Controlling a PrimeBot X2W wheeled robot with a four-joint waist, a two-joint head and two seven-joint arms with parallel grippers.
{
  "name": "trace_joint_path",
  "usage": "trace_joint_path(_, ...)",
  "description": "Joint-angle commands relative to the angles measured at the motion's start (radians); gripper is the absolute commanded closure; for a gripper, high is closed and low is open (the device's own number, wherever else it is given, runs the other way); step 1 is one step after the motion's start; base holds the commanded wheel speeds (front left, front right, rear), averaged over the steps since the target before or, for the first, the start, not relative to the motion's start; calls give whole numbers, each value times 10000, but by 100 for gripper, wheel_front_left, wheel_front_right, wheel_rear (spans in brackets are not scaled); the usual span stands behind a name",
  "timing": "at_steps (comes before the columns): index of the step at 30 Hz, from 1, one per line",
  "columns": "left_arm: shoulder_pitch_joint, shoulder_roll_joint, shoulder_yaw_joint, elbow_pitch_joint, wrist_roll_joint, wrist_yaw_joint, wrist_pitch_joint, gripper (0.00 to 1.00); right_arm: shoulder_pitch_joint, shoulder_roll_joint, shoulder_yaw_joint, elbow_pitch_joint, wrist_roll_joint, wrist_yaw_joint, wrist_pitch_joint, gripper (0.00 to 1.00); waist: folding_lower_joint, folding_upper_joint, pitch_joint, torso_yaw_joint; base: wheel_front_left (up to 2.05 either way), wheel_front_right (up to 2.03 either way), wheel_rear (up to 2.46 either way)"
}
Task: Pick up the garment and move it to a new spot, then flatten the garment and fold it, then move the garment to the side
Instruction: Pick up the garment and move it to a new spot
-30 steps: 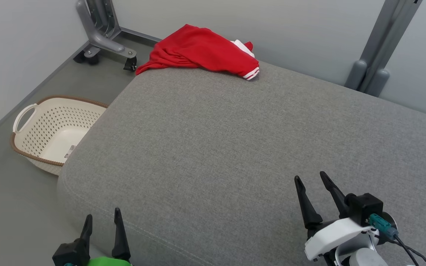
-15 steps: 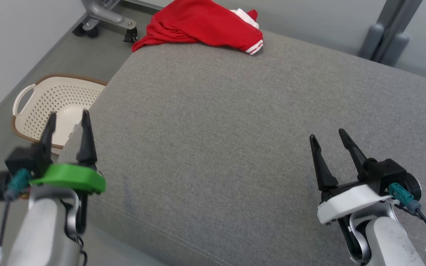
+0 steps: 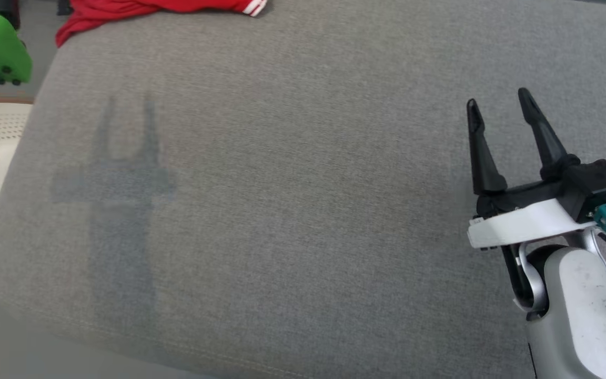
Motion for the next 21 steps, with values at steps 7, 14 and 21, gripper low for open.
trace_joint_path(7, -2013, 470, -229, 1517, 25, -29, 870, 0, -380, -24, -147, -938, -114, -15, -151, 0, -1, 0, 2755, -2548, 0, 0, 0)
trace_joint_path(14, -2852, 474, -227, 2642, 18, 183, 893, 0, -299, -21, -85, -1941, -468, -15, -233, 0, -1, 0, 3478, -3165, 0, 0, 0)
trace_joint_path(21, -3273, 269, -126, 3650, -248, 252, 954, 0, -71, -19, 37, -3018, -549, -15, -95, 0, -1, 0, 3939, -3533, 0, 0, 0)
